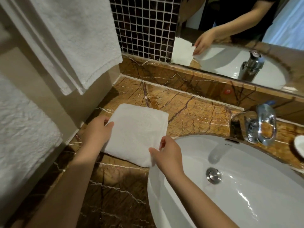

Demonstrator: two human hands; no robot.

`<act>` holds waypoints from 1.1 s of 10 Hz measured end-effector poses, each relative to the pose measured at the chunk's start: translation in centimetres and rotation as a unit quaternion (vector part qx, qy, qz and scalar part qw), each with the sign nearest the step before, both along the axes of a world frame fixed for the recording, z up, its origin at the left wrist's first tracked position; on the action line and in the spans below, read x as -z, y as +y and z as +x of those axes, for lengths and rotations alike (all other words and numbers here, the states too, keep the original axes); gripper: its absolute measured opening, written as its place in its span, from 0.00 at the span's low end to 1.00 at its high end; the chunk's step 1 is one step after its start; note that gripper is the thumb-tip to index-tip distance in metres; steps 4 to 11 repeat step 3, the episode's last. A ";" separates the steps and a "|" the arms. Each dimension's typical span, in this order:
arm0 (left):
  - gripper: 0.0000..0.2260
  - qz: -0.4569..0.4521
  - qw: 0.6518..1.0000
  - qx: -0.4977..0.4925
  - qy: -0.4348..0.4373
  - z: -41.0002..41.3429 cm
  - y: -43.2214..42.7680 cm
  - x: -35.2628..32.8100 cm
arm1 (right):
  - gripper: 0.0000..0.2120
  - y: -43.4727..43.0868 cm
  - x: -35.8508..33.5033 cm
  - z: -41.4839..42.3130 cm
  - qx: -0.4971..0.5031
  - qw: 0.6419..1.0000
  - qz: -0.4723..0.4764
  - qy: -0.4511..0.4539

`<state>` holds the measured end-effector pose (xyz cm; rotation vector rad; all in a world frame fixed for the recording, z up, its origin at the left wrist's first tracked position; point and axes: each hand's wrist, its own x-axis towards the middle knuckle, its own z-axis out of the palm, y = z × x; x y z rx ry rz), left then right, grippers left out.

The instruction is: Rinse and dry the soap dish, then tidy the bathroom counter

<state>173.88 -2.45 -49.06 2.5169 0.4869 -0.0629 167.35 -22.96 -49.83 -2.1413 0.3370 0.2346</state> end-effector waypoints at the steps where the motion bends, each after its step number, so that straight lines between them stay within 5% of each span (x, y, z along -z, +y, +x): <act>1: 0.11 0.024 1.000 0.009 -0.011 0.7 0.3 0.0 | 0.12 1.1 0.1 1.2 -0.029 0.999 -0.016 -0.013; 2: 0.13 0.092 0.995 0.025 -0.019 -0.2 -0.5 -0.5 | 0.08 0.6 -0.6 1.6 -0.063 0.998 -0.029 0.013; 3: 0.14 0.155 0.976 0.104 -0.116 -0.9 -3.2 -2.3 | 0.18 -0.7 -2.8 1.9 -0.069 0.989 -0.126 -0.038; 11: 0.14 0.155 0.976 0.104 -0.116 -0.9 -3.2 -2.3 | 0.18 -0.7 -2.8 1.9 -0.069 0.989 -0.126 -0.038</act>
